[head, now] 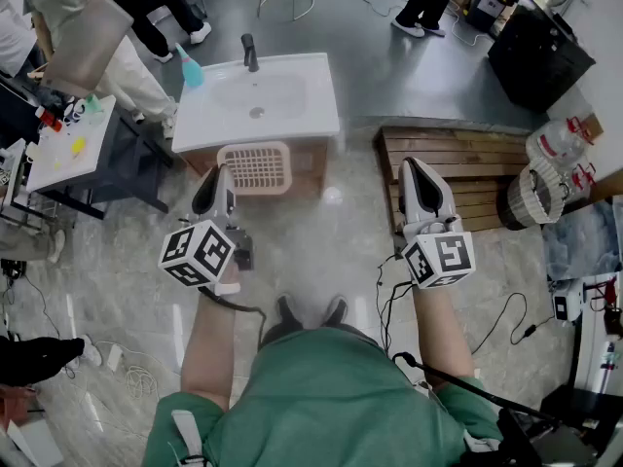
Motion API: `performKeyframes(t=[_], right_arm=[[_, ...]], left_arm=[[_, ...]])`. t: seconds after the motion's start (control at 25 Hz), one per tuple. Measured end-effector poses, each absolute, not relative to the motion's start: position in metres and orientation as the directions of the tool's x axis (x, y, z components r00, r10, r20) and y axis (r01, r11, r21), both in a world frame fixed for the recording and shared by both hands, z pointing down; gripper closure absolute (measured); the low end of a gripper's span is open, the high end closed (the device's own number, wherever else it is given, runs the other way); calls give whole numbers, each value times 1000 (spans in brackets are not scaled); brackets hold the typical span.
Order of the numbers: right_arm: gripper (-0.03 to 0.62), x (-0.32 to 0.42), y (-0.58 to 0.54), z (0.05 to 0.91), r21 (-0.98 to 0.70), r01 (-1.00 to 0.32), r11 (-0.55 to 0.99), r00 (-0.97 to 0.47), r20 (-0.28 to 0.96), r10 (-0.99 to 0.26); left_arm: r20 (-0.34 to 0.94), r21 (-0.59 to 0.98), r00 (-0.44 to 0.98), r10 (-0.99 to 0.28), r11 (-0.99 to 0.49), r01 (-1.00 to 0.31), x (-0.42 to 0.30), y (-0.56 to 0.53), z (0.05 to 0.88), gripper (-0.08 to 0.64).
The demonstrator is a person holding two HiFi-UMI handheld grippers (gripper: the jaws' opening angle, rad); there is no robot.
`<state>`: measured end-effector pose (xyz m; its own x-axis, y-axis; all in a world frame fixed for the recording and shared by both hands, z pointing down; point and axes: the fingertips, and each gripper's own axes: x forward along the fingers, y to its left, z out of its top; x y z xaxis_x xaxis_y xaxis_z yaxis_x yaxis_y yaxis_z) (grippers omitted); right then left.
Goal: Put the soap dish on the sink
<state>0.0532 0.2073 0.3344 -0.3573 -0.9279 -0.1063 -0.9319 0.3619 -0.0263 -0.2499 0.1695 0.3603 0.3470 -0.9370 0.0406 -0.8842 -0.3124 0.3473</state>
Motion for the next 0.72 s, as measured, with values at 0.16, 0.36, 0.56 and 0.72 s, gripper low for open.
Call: performKeyframes(t=[0.16, 0.36, 0.56, 0.72], right_arm=[[603, 60, 210, 329, -12, -932, 362, -358, -112, -927], [603, 78, 212, 330, -59, -928, 369, -360, -119, -925], [603, 103, 216, 323, -82, -912, 403, -389, -144, -910], [603, 119, 217, 320, -95, -906, 412, -398, -141, -907]], left_arm=[[42, 342, 350, -936, -316, -885, -239, 172, 355, 517], [48, 343, 351, -935, -315, -885, -219, 173, 357, 517], [51, 343, 344, -938, -306, -888, -192, 178, 351, 517], [40, 339, 334, -942, -302, -891, -173, 181, 350, 515]])
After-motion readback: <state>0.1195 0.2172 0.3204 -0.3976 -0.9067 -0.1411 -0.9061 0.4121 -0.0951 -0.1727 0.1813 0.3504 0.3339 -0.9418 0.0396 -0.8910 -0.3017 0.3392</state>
